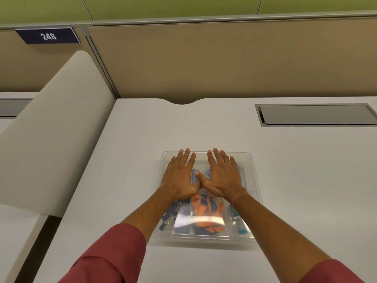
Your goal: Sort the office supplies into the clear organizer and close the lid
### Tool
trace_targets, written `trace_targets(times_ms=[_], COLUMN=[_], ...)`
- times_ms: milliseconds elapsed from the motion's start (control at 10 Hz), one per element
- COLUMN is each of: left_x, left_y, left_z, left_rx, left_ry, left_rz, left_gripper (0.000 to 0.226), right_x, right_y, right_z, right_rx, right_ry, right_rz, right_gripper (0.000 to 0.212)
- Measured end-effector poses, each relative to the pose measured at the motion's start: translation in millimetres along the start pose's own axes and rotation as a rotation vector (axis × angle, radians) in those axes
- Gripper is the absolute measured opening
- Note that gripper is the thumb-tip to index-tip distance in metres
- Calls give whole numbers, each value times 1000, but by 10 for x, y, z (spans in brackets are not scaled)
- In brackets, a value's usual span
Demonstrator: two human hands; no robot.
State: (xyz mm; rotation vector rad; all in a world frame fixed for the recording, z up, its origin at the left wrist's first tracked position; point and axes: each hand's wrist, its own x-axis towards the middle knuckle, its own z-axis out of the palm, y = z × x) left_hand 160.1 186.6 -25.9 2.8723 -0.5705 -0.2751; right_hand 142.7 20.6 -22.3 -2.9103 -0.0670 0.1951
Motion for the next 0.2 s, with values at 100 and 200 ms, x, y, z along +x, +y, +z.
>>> trace_targets(times_ms=[100,200], left_x=[-49,-142], left_y=[5,-38], left_z=[-43,-76], left_rx=[-38,-31], left_ry=[2,69], left_rz=[-7,-12], left_gripper=[98,99], right_x=[-20,-95], right_y=[-1,57], right_z=[-26,-29], right_rx=[26,27], right_ry=[-3,45], right_rz=[-7,-23], right_gripper=[95,90])
